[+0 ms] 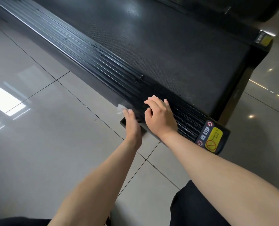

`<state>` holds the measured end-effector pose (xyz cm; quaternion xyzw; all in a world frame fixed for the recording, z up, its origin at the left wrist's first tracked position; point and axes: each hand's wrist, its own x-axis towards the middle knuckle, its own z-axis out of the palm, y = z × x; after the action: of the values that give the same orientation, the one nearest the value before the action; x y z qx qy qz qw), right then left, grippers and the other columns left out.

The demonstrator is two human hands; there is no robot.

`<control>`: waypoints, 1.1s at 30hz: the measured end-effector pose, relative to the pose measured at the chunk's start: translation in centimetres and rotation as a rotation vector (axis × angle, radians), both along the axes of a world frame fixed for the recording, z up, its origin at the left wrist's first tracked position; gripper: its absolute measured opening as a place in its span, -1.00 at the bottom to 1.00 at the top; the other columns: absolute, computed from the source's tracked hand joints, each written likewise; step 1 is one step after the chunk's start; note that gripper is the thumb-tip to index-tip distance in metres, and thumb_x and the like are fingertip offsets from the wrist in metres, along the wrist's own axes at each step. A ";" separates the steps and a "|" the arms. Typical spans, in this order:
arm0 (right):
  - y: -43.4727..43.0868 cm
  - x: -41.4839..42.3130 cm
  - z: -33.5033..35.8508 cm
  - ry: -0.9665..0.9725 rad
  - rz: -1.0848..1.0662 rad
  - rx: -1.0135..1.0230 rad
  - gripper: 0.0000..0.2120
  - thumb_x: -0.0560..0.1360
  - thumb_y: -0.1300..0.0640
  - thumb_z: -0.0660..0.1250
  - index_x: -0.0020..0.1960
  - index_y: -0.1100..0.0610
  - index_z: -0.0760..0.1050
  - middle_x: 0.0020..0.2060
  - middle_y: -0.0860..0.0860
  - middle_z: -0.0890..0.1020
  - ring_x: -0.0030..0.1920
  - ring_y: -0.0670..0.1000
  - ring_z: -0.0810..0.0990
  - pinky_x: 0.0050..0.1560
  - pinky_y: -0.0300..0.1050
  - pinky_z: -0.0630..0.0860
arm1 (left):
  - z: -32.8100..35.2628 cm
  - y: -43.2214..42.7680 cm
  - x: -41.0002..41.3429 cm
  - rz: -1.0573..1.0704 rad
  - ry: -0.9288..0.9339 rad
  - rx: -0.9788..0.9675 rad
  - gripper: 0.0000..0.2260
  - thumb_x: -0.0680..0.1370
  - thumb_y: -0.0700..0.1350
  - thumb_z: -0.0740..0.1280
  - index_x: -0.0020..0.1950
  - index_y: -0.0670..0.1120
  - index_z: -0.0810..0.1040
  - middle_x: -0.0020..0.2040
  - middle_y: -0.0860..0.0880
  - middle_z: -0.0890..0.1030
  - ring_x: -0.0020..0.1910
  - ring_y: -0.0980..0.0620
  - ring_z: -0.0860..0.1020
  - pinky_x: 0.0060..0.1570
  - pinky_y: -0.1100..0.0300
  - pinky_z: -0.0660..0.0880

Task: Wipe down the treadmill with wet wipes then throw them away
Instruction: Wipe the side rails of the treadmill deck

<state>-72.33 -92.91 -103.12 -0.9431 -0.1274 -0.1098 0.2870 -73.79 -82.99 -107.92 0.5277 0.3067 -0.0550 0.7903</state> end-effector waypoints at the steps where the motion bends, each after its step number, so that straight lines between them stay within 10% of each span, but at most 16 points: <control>1: 0.0 0.0 0.0 -0.004 0.002 -0.003 -0.69 0.53 0.23 0.21 0.21 0.18 0.61 0.26 0.10 0.61 0.38 0.12 0.50 0.46 0.29 0.26 | 1.1 0.2 0.7 0.035 -0.060 0.057 -0.52 0.57 0.34 0.06 0.45 0.24 0.30 0.65 0.01 0.11 0.62 -0.02 0.12 0.56 -0.11 0.09; 5: -0.1 0.1 -0.1 -0.022 0.004 -0.018 -0.68 0.53 0.23 0.21 0.22 0.18 0.60 0.26 0.10 0.61 0.38 0.12 0.50 0.47 0.29 0.26 | 1.7 0.5 2.0 0.086 -0.138 0.169 -0.67 0.72 0.11 -0.03 0.48 0.30 0.24 0.51 0.38 0.14 0.40 0.39 0.15 0.38 0.21 0.05; 7: 0.0 0.0 -0.2 -0.022 -0.007 -0.008 -0.68 0.52 0.22 0.20 0.20 0.18 0.61 0.26 0.10 0.61 0.38 0.12 0.51 0.46 0.29 0.27 | 0.7 0.7 1.4 0.054 -0.068 0.156 -0.51 0.63 0.28 0.00 0.57 0.29 0.15 0.58 0.22 0.21 0.46 0.21 0.25 0.47 0.10 0.15; 10: 0.1 0.0 -0.1 -0.020 -0.012 0.010 -0.68 0.51 0.22 0.20 0.17 0.18 0.62 0.25 0.11 0.62 0.37 0.12 0.51 0.46 0.29 0.27 | -2.7 1.1 0.9 -0.002 0.115 -0.016 -0.16 0.36 0.44 0.09 0.54 0.03 0.28 0.25 -0.10 0.61 0.00 -0.04 0.52 0.22 0.04 0.48; 13: 0.0 -0.1 0.0 -0.006 -0.007 0.011 -0.68 0.51 0.21 0.19 0.18 0.18 0.62 0.26 0.11 0.61 0.38 0.12 0.50 0.47 0.29 0.26 | -2.9 0.1 -0.9 -0.108 0.165 -0.096 -0.37 0.48 0.36 0.07 0.20 -0.15 0.47 -0.08 -0.06 0.62 -0.21 0.00 0.51 -0.01 0.12 0.50; 16: 0.0 0.0 0.1 0.003 -0.012 0.015 -0.68 0.51 0.22 0.20 0.18 0.18 0.62 0.26 0.11 0.61 0.38 0.12 0.50 0.46 0.29 0.25 | -1.4 -1.6 -2.0 -0.062 0.116 -0.052 -0.61 0.49 0.29 0.13 0.09 0.03 0.44 -0.02 -0.10 0.46 -0.05 0.00 0.43 0.06 0.07 0.41; 21: -0.1 0.0 0.2 0.014 0.002 0.004 -0.70 0.52 0.25 0.25 0.21 0.16 0.61 0.28 0.10 0.61 0.39 0.10 0.49 0.48 0.27 0.24 | 2.8 -2.3 -0.9 0.066 -0.119 0.118 -0.55 0.68 0.20 0.08 0.55 0.42 0.07 0.64 0.19 0.08 0.60 0.15 0.09 0.56 0.02 0.10; 26: -0.2 0.1 0.6 0.041 0.022 0.023 -0.68 0.52 0.24 0.23 0.22 0.16 0.60 0.27 0.07 0.59 0.39 0.09 0.47 0.50 0.27 0.22 | 1.7 -0.9 -1.6 -0.023 -0.194 0.277 -0.55 0.67 0.13 0.10 0.58 0.21 0.22 0.54 0.12 0.36 0.50 0.10 0.32 0.49 0.04 0.28; 30: -0.2 -0.2 0.7 0.053 0.016 0.066 -0.68 0.51 0.24 0.23 0.20 0.17 0.62 0.25 0.07 0.59 0.34 0.08 0.49 0.47 0.27 0.28 | 2.2 -0.4 -3.6 -0.098 -0.215 0.369 -0.83 0.65 -0.11 0.25 0.22 -0.07 0.49 -0.15 0.09 0.55 -0.12 0.04 0.46 -0.15 0.39 0.45; 33: -0.7 -0.4 0.7 0.049 0.007 0.089 -0.69 0.50 0.24 0.25 0.20 0.16 0.62 0.24 0.06 0.55 0.28 0.11 0.49 0.31 0.12 0.46 | 2.4 1.0 -4.2 -0.097 -0.126 0.266 -0.71 0.57 -0.17 0.36 0.29 -0.12 0.58 -0.05 -0.06 0.66 -0.14 0.10 0.50 -0.14 0.33 0.45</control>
<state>-72.72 -93.56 -102.43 -0.9314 -0.1185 -0.0911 0.3320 -78.01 -81.97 -105.49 0.6444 0.2354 -0.0189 0.7273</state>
